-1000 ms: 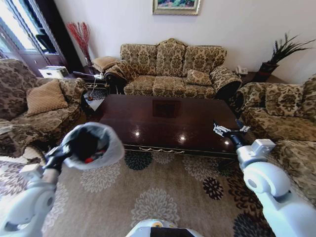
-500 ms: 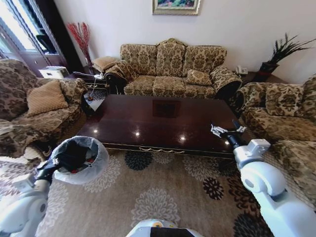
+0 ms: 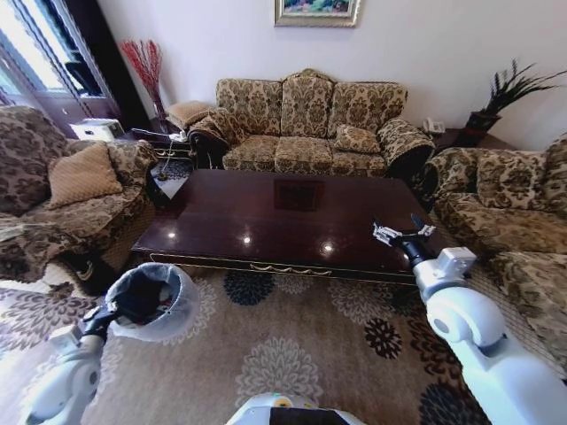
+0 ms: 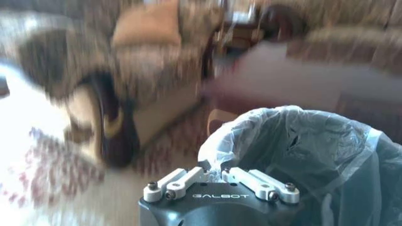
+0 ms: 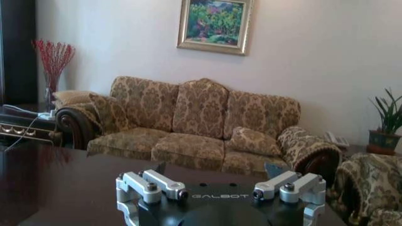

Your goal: Move to the front of the table and place the trash on the table into the trash bin.

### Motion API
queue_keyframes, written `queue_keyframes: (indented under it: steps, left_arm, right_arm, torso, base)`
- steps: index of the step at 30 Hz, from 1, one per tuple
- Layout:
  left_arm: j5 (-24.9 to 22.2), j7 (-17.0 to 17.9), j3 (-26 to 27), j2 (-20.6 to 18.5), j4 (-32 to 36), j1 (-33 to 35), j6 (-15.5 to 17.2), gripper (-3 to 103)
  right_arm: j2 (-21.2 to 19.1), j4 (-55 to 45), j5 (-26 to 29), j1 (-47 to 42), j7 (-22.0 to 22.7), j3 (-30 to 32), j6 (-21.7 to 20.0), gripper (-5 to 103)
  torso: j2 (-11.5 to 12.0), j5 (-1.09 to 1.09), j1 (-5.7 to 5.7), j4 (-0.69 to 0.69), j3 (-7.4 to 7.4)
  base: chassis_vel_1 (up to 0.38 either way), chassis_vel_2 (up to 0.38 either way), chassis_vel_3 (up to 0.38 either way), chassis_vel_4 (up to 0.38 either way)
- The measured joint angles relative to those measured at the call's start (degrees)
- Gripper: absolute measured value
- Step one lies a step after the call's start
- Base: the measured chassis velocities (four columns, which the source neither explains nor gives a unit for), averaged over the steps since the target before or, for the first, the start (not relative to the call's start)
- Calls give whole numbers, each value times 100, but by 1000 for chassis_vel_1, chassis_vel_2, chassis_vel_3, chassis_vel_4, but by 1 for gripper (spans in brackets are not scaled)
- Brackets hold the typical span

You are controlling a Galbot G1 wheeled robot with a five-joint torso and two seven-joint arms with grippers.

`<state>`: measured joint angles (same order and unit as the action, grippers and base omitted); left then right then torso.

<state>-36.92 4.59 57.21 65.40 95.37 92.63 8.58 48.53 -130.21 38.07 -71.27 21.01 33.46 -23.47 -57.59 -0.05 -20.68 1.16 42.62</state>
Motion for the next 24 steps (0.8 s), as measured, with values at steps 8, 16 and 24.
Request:
queue_keyframes:
  steps: [8, 16, 24]
  left_arm:
    - [-41, -14, -210, 4, -434, -118, -42, 3]
    - [-130, -171, -453, -16, -1066, -321, -361, 3]
    - [-279, -448, -844, -62, -2077, -650, -892, 3]
  right_arm:
    - [-57, 14, 7, 114, 45, -151, -3, 100]
    - [-253, 45, 49, 182, 75, -266, -13, 100]
    - [-402, 99, 142, 339, 124, -402, -34, 100]
  torso:
    - [0, 11, 0, 1, 0]
    - [0, 4, 0, 1, 0]
    - [0, 3, 0, 1, 0]
  base:
    - [0, 0, 0, 0]
    - [0, 0, 0, 0]
    - [0, 0, 0, 0]
